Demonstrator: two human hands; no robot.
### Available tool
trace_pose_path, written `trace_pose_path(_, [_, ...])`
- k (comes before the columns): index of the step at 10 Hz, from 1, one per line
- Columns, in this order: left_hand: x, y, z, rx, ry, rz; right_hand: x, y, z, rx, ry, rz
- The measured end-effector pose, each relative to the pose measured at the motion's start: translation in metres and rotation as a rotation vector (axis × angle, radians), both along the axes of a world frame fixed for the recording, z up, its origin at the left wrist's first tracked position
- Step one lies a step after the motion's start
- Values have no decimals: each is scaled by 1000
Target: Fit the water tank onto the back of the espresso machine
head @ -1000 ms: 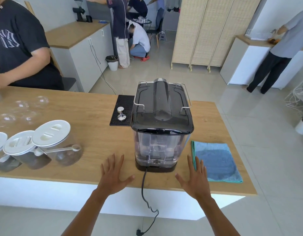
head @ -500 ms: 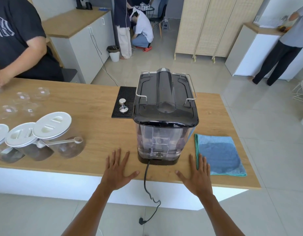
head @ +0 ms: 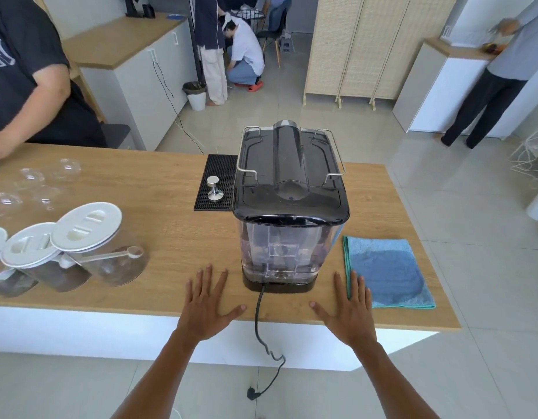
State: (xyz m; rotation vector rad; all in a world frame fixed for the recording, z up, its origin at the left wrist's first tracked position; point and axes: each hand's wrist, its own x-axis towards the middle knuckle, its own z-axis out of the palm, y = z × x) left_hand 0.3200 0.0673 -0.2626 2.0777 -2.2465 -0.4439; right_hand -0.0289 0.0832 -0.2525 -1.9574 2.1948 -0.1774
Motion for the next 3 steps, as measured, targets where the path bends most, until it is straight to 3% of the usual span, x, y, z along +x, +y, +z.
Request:
trace_pose_path(1, [0, -1, -1, 1, -10, -1, -3, -3, 1, 38, -7, -1])
trace_pose_path(2, [0, -1, 3, 20, -23, 5, -5, -8, 10, 24, -134, -43])
trace_pose_path(3, [-1, -1, -2, -4, -7, 8, -10, -26, 45, -298, -432, -146])
